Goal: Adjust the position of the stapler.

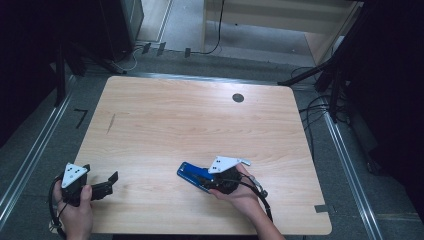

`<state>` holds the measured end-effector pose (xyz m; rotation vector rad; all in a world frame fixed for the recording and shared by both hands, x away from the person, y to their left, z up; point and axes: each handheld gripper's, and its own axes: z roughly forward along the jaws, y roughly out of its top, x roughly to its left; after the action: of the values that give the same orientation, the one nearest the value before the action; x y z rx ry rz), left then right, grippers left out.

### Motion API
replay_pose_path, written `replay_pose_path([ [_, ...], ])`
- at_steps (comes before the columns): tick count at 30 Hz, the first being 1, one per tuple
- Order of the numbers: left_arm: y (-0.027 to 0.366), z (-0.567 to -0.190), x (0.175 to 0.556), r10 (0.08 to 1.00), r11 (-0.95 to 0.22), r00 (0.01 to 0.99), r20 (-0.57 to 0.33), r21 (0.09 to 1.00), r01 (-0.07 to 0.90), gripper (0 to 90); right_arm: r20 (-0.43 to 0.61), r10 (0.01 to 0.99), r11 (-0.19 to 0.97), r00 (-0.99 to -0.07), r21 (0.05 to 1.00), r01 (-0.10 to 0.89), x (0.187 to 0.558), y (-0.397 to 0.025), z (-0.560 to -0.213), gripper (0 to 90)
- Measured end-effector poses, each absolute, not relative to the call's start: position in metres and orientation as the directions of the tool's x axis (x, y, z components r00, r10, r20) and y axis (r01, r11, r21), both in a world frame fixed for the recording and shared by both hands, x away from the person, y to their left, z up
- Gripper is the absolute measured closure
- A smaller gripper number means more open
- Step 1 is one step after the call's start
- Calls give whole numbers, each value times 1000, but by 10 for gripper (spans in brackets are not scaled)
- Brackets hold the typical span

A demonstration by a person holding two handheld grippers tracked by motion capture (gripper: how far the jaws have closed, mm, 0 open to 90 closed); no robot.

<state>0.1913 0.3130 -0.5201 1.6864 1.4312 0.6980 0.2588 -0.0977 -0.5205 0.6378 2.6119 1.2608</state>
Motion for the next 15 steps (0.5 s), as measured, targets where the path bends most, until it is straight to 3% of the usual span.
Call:
replay_pose_path([
  [12, 261, -509, 183, 941, -123, 332, -58, 857, 500, 38, 51, 443, 525, -895, 794, 305, 247, -111, -525, 665],
  [15, 245, -507, 181, 925, -131, 374, -74, 859, 494, 38, 103, 458, 459, -883, 823, 334, 248, -115, -523, 498],
])
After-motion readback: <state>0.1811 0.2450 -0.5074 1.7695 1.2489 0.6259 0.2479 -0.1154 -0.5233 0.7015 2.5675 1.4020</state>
